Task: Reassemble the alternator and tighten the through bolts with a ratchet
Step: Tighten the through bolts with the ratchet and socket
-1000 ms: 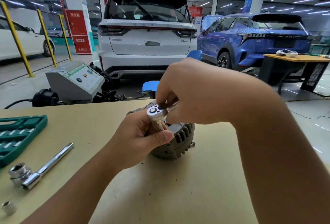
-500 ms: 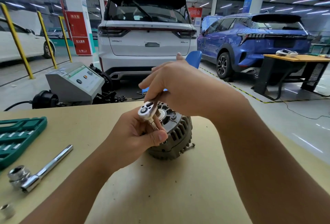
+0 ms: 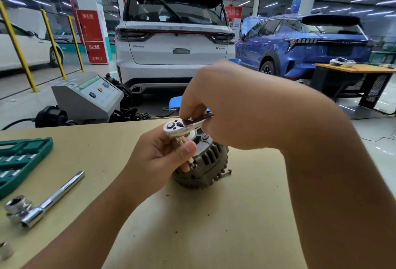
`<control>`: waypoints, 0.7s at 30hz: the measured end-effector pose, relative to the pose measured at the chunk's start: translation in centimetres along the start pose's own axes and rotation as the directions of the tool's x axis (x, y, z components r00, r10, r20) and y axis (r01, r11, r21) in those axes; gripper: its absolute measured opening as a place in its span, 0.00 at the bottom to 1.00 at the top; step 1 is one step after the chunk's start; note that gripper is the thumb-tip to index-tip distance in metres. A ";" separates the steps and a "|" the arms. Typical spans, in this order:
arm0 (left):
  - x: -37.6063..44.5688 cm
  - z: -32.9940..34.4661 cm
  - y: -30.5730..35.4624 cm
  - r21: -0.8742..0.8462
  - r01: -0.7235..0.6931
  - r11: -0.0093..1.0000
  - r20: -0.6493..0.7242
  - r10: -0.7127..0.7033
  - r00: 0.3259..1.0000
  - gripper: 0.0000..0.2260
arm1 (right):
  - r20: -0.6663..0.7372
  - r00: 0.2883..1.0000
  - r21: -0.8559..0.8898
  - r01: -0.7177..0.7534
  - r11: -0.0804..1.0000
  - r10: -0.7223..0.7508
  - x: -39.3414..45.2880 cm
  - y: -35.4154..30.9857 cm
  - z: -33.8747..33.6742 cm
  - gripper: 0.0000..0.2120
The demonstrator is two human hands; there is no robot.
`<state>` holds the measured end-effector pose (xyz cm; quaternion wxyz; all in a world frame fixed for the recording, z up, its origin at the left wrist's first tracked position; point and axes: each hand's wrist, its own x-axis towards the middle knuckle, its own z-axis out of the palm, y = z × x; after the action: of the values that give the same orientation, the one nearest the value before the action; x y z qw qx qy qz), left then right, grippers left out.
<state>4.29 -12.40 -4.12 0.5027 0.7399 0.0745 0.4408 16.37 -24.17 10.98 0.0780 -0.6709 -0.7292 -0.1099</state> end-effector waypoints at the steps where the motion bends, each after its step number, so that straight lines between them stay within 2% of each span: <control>1: 0.0 -0.1 0.1 -0.020 0.012 1.000 -0.001 -0.012 1.000 0.10 | -0.001 1.000 -0.007 0.001 1.000 -0.001 0.0 0.0 0.0 0.18; 6: 0.1 -0.5 0.2 -0.032 0.054 0.998 0.035 -0.053 0.998 0.14 | -0.090 0.994 0.032 -0.056 0.998 0.058 1.5 0.6 1.1 0.18; 11: 0.0 0.6 0.1 -0.025 0.015 1.000 0.052 -0.014 0.999 0.10 | -0.062 0.996 0.127 -0.057 0.990 0.066 2.7 1.3 1.9 0.19; 15: 0.0 1.3 0.0 0.007 -0.032 0.999 0.097 0.031 0.995 0.02 | -0.016 0.998 0.067 -0.063 0.996 0.064 2.2 1.7 1.7 0.21; 21: -0.1 1.2 0.0 0.021 -0.032 0.999 0.017 0.032 0.999 0.03 | 0.009 1.000 0.012 0.006 1.000 -0.007 0.8 1.0 1.1 0.09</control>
<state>5.06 -13.27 -4.33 0.4882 0.7499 0.0631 0.4420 17.29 -23.02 10.20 0.0782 -0.6685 -0.7324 -0.1030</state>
